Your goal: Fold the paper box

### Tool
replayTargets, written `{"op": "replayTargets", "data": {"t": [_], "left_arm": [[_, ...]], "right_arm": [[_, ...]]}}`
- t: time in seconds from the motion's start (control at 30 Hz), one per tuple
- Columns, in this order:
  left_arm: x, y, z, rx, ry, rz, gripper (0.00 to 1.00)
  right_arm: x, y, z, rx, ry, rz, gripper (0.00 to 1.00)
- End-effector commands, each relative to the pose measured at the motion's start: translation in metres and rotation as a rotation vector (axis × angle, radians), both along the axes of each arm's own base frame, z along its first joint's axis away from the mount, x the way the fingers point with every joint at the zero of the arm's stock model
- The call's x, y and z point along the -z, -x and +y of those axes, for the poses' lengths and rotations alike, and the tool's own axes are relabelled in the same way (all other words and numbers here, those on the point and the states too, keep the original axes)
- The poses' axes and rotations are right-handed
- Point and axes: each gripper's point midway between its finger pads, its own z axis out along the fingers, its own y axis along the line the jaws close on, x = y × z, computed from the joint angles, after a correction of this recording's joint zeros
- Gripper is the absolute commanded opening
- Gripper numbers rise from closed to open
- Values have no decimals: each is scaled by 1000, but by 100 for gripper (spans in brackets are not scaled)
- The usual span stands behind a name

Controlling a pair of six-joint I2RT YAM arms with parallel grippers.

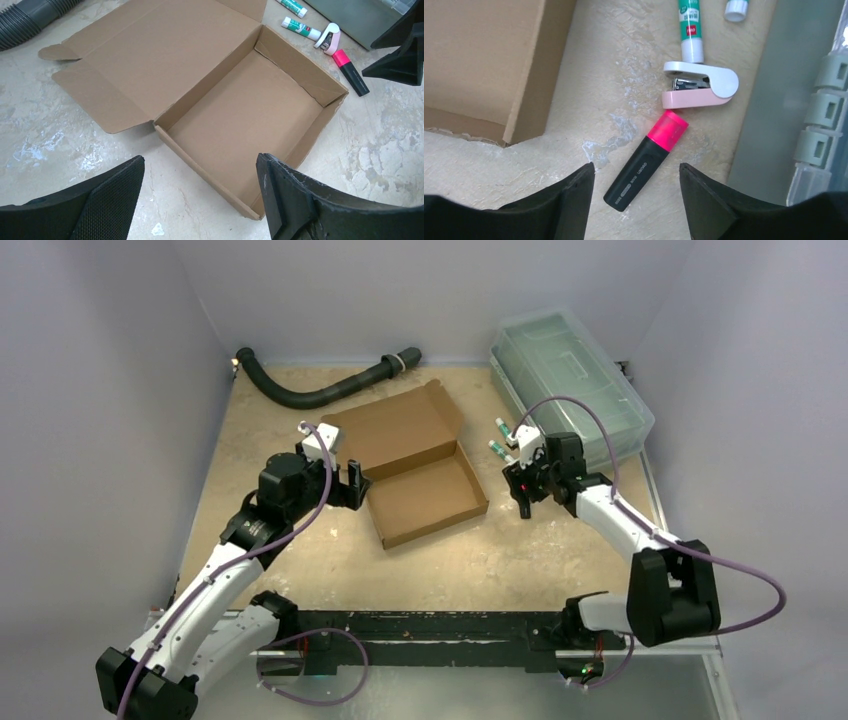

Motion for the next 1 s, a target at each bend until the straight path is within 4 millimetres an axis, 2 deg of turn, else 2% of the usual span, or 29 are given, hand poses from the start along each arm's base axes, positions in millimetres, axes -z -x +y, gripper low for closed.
{"op": "replayTargets", "data": {"t": [0.0,0.13,0.5,0.97], "left_arm": [[-7,-3,4,-12,-7,-36,82],[-7,-4,5,-15,-9,-36,82],[-8,-3,5,-16,-10,-39,82],[-9,-3,6,-17,-8,-42,82]], "right_arm": [[-6,-17,-2,53,16,-45,62],[6,-17,-2,62,30,-10,53],[24,-25,-10,134,71,36,50],[39,-24,-8,139,68,101,43]]}}
